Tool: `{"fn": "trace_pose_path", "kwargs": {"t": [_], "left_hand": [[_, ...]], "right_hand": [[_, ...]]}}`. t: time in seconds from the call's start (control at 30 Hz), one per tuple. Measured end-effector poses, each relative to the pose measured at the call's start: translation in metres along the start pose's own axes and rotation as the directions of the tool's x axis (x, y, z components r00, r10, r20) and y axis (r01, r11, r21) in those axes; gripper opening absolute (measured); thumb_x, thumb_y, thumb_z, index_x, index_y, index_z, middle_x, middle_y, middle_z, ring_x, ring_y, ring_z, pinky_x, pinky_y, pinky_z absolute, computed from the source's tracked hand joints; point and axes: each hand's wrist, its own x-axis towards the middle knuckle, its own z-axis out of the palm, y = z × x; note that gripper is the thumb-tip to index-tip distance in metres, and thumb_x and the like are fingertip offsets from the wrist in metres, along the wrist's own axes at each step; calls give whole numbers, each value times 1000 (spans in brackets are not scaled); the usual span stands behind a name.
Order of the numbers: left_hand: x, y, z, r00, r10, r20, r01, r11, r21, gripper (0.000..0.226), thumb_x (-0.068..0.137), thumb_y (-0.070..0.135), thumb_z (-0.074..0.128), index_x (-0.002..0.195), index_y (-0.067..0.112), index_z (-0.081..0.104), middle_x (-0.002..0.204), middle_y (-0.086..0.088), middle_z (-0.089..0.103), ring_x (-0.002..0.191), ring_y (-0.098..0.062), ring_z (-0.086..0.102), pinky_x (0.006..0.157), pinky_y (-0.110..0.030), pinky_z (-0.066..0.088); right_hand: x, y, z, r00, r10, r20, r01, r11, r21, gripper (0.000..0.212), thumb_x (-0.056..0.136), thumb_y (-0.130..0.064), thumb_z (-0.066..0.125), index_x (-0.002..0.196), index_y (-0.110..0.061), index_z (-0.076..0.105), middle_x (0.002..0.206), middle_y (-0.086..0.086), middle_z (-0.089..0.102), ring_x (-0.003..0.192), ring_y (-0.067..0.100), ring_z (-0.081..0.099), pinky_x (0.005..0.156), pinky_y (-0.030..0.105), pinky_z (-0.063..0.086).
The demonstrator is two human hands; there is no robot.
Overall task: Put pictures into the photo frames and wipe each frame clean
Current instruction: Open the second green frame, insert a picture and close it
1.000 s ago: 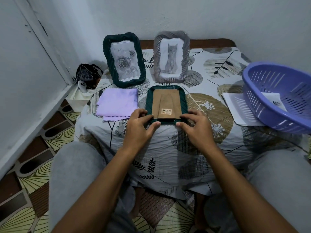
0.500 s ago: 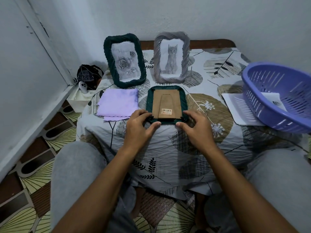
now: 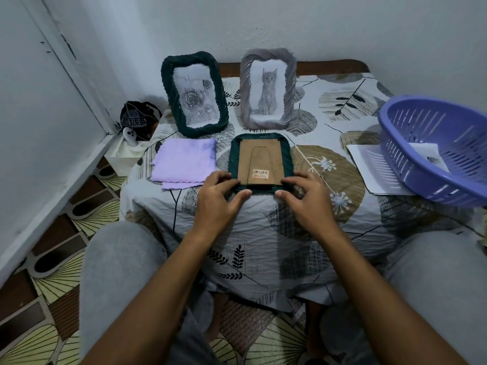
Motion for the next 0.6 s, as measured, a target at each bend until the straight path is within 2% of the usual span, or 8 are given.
{"fn": "trace_pose_path", "kwargs": {"t": [0.1,0.27,0.47,0.6], "left_hand": [[0,0,0,1000,-2,-1,2,1000,-1,42,77,32,77,107,3,71,110,-9,60,104,-18,56,89,-27,48],[1,1,-1,1000,7,10,-8,999,34,54,80,36,75,119,0,64,114,-8,60,104,-18,56,91,-32,50],[3,3,-3,998,38,51,-43,995,88,54,83,36,72,119,-3,63,112,-7,54,104,-17,52,90,-28,47],[3,1,-3,997,35,61,-41,995,88,53,83,38,71,119,-1,64,114,-6,53,106,-16,51,92,-31,49]], "right_hand": [[0,0,0,1000,-2,1,2,1000,-4,39,81,-24,73,118,-13,66,133,4,52,122,19,42,102,35,35],[1,1,1,1000,-1,-7,1,1000,0,44,80,-25,74,122,-14,64,133,5,52,123,20,42,104,48,40],[3,1,2,1000,0,-3,0,1000,-11,52,81,-27,74,128,-12,59,136,5,50,126,20,40,107,46,38],[2,1,3,1000,2,5,-2,999,-35,51,82,-27,72,129,-11,58,137,4,49,126,19,39,108,40,35]]}}
